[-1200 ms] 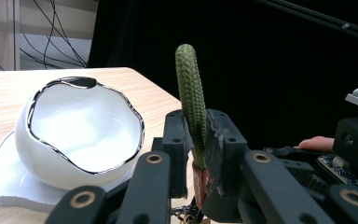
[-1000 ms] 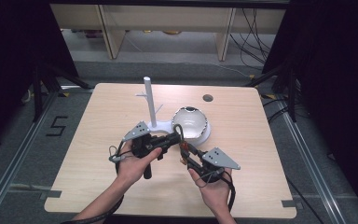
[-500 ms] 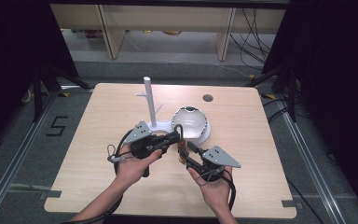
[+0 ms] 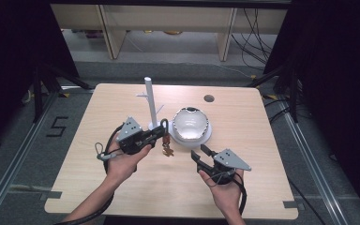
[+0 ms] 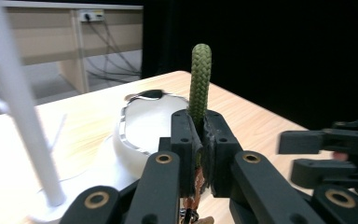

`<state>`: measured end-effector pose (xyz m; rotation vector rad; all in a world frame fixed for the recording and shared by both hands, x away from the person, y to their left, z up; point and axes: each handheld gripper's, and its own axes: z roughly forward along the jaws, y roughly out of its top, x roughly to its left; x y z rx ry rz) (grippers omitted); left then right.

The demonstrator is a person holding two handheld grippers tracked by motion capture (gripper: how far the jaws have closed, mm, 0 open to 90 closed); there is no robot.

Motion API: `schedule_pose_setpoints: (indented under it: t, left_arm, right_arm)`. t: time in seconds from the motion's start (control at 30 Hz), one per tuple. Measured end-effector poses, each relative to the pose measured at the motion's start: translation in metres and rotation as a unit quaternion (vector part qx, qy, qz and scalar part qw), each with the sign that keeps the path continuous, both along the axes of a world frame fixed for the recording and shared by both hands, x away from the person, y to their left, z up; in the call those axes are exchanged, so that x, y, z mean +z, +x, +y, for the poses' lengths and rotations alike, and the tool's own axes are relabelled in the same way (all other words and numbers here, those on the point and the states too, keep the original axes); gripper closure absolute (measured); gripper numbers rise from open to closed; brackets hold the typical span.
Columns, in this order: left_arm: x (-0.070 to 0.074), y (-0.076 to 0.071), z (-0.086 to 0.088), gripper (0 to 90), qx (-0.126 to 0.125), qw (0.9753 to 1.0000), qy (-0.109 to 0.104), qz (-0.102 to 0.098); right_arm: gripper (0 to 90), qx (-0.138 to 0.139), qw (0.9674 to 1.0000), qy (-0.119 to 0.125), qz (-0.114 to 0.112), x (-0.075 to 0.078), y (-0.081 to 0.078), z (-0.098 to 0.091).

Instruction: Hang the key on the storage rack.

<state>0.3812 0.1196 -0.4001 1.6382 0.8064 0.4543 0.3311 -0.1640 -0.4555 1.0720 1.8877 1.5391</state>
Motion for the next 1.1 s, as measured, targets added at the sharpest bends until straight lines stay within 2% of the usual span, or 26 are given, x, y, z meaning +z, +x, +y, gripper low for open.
schedule_pose_setpoints:
  t: [0.1,0.13,0.23,0.3,0.37,0.4,0.5,0.57,0.63,0.7,0.73,0.77,0.8,0.83,1.07,1.1]
  left_arm:
    - [0.001,0.001,0.006,83.4,0.012,0.9999,0.008,-0.007]
    - [0.001,0.001,0.008,83.4,0.017,0.9998,0.009,-0.008]
    - [0.002,0.002,0.014,83.4,0.028,0.9995,0.013,-0.008]
    - [0.001,0.002,0.017,83.3,0.033,0.9993,0.014,-0.009]
    - [0.001,0.003,0.021,83.3,0.042,0.999,0.017,-0.009]
    - [0.001,0.003,0.023,83.4,0.046,0.9987,0.018,-0.01]
    - [0.001,0.004,0.028,83.3,0.058,0.9979,0.027,-0.012]
    - [0.001,0.005,0.031,83.3,0.065,0.9973,0.03,-0.014]
    - [0.002,0.006,0.034,83.3,0.071,0.9969,0.032,-0.014]
    - [0.003,0.007,0.037,83.3,0.078,0.9963,0.035,-0.014]
    - [0.003,0.008,0.039,83.3,0.081,0.996,0.037,-0.014]
    - [0.003,0.008,0.039,83.3,0.081,0.996,0.037,-0.014]
    - [0.003,0.009,0.041,83.3,0.084,0.9955,0.039,-0.015]
    - [0.003,0.01,0.042,83.3,0.087,0.9953,0.038,-0.014]
    - [0.003,0.013,0.048,83.3,0.097,0.9946,0.037,-0.011]
    - [0.003,0.014,0.048,83.2,0.097,0.9945,0.038,-0.012]
  right_arm:
    - [54.4,-0.007,1.0,-0.003,0.0,-0.003,0.0,-0.006]
    - [54.1,-0.016,0.9998,-0.012,0.002,-0.003,-0.001,-0.008]
    - [53.2,-0.017,0.9998,-0.007,0.0,-0.007,0.0,-0.012]
    - [52.7,-0.026,0.9995,-0.012,0.008,-0.008,-0.002,-0.015]
    - [52.5,-0.021,0.9996,-0.018,-0.003,-0.011,0.001,-0.018]
    - [52.4,-0.028,0.9994,-0.02,0.005,-0.011,0.0,-0.02]
    - [52.3,-0.031,0.9993,-0.02,0.006,-0.014,0.0,-0.024]
    - [52.3,-0.034,0.999,-0.028,0.006,-0.015,-0.001,-0.026]
    - [52.1,-0.034,0.9992,-0.017,0.011,-0.017,-0.001,-0.028]
    - [52.0,-0.042,0.9988,-0.016,0.017,-0.018,-0.003,-0.029]
    - [51.9,-0.035,0.9992,-0.012,0.014,-0.02,-0.001,-0.03]
    - [51.8,-0.039,0.999,-0.014,0.019,-0.02,-0.002,-0.031]
    - [51.4,-0.056,0.9981,-0.004,0.026,-0.022,-0.004,-0.029]
    - [50.7,-0.045,0.9987,-0.004,0.023,-0.022,-0.003,-0.03]
    - [49.9,-0.06,0.998,-0.015,0.013,-0.027,-0.001,-0.035]
    - [50.1,-0.071,0.9971,-0.02,0.016,-0.028,-0.002,-0.035]
